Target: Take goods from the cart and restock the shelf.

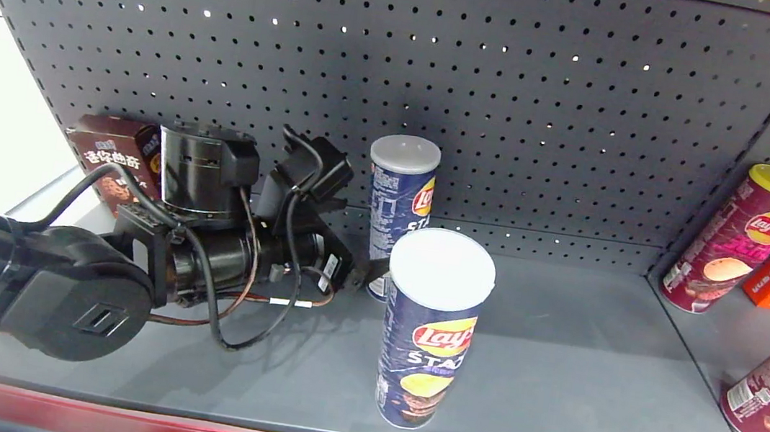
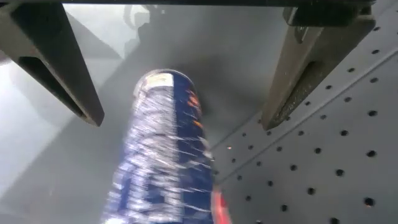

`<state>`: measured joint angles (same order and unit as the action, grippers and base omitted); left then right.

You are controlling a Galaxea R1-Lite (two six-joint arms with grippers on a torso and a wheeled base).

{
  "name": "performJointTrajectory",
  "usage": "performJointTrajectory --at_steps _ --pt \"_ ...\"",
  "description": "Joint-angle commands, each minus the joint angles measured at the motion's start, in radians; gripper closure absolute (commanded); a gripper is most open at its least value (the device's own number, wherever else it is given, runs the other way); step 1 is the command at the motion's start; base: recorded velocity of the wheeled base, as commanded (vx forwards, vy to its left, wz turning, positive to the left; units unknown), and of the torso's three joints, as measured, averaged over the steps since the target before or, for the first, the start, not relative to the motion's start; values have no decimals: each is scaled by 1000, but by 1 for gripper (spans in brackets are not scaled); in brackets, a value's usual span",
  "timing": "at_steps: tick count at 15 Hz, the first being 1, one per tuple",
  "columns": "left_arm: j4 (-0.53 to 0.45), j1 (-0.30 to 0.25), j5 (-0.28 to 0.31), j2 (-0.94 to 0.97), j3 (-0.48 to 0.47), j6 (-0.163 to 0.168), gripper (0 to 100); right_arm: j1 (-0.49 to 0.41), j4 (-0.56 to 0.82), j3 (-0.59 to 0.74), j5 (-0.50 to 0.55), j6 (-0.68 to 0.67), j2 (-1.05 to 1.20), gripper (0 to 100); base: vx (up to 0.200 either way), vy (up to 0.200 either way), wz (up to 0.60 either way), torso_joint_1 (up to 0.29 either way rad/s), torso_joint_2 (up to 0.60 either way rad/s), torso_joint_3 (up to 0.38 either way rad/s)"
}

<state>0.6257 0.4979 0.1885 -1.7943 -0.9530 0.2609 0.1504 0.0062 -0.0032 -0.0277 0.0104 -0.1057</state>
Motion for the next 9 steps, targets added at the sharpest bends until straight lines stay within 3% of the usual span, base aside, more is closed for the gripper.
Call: performJointTrajectory --at_steps 1,9 --pt "-1 -1 -11 -25 -18 0 0 0 0 0 -1 0 0 0 0 0 0 0 0 0" --pt "-1 -35 -35 -24 -9 -2 0 0 0 0 0 0 -2 0 0 0 0 0 0 0"
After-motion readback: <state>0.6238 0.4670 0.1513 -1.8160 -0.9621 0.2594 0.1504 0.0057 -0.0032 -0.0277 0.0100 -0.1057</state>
